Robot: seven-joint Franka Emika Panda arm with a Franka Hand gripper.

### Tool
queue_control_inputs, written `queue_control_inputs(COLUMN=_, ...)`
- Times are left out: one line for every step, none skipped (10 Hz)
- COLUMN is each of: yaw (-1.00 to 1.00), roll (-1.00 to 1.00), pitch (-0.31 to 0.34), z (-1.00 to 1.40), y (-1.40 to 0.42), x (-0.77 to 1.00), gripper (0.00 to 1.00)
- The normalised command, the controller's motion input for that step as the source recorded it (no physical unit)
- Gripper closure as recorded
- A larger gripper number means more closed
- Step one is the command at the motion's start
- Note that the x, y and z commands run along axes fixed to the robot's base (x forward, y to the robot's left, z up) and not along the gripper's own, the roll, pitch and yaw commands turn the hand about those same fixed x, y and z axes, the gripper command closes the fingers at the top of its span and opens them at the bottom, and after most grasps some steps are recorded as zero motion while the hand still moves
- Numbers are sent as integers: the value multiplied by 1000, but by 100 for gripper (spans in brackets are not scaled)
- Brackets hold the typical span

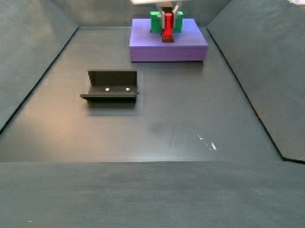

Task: Pick up the red object. Move up. Place the red object on the fixture. Regrasp the red object. Move to above the board. Insert the red object.
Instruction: Insert the red object.

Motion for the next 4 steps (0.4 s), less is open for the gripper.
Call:
queue_control_inputs(yaw=0, roll=77, pitch=-66, z=-343, y=-46, x=0, gripper=100)
queue_control_inputs(yaw=0, roll=93, pitch=-64, z=-369, y=-46, x=0, gripper=100)
queue_control_inputs(yaw=0, roll=107, pitch=-66, z=-383, y=-34, x=0, gripper=100)
queue_control_inputs(yaw=0, roll=0, pitch=0, z=0, y=0, x=0, gripper=100)
